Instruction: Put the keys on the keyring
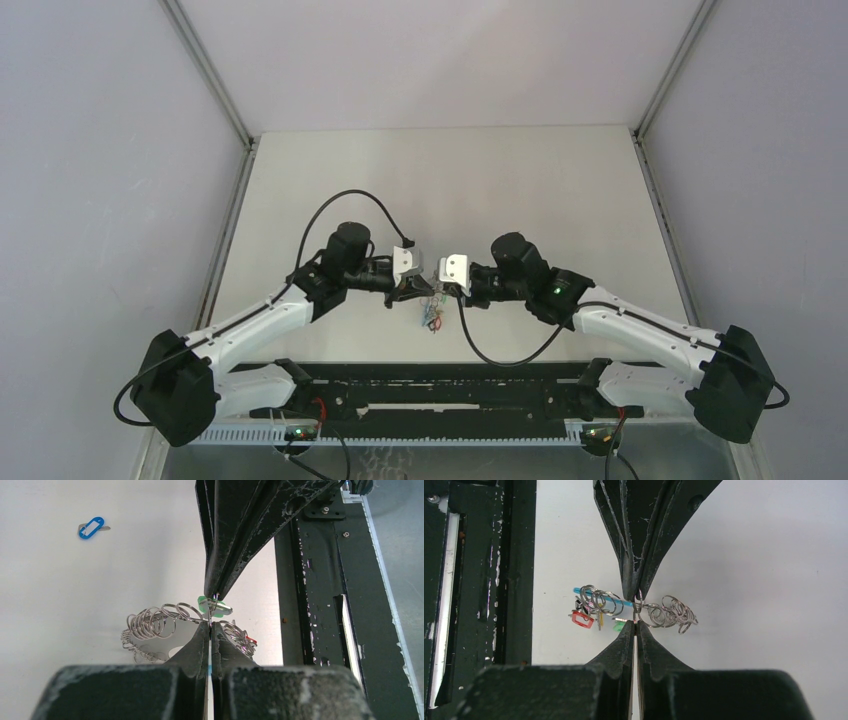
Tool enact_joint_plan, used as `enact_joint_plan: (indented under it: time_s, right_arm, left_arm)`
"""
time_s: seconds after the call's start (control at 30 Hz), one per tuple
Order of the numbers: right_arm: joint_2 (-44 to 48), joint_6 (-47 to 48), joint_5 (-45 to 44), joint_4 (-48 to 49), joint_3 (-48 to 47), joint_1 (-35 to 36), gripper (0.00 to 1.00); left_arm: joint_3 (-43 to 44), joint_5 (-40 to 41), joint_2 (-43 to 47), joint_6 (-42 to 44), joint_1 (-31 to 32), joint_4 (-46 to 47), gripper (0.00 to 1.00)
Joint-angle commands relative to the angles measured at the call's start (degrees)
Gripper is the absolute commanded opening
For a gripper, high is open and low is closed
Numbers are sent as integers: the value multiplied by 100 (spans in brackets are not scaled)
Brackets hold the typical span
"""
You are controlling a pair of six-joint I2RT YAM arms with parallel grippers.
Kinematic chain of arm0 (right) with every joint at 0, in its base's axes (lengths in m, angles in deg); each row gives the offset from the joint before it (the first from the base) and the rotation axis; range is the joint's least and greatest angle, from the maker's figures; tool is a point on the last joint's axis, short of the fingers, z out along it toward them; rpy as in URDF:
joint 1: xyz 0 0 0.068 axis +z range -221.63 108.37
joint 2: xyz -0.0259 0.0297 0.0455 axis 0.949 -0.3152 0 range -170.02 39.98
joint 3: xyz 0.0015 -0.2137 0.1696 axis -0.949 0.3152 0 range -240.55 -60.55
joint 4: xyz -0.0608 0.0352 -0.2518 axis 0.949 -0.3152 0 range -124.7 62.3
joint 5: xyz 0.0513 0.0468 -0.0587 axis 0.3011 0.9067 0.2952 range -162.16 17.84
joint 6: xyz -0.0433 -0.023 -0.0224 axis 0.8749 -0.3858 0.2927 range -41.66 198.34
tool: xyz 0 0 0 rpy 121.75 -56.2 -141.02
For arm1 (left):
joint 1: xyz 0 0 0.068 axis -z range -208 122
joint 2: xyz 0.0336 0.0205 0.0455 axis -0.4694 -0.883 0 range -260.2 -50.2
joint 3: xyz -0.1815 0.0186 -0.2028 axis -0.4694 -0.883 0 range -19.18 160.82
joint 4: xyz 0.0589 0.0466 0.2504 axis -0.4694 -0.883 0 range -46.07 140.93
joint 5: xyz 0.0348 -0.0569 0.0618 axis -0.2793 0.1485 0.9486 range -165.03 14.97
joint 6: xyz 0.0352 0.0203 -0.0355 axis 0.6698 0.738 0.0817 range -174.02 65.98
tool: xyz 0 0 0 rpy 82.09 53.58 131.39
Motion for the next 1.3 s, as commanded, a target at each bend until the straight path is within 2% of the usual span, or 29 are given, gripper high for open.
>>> enact_joint_plan:
  time_s: [0.0,0.77,1.27]
  right_arm:
    - [11,-105,-80,284,-270,37,0]
    - [183,-211,-289,93,-311,38,0]
    - [183,-176,-26,-199,-444,35,0]
  left_arm:
    - [38,-236,99,-37,30,270,0]
    - [21,-169,109,-37,30,275,0]
    - [29,-142,97,-45,30,270,0]
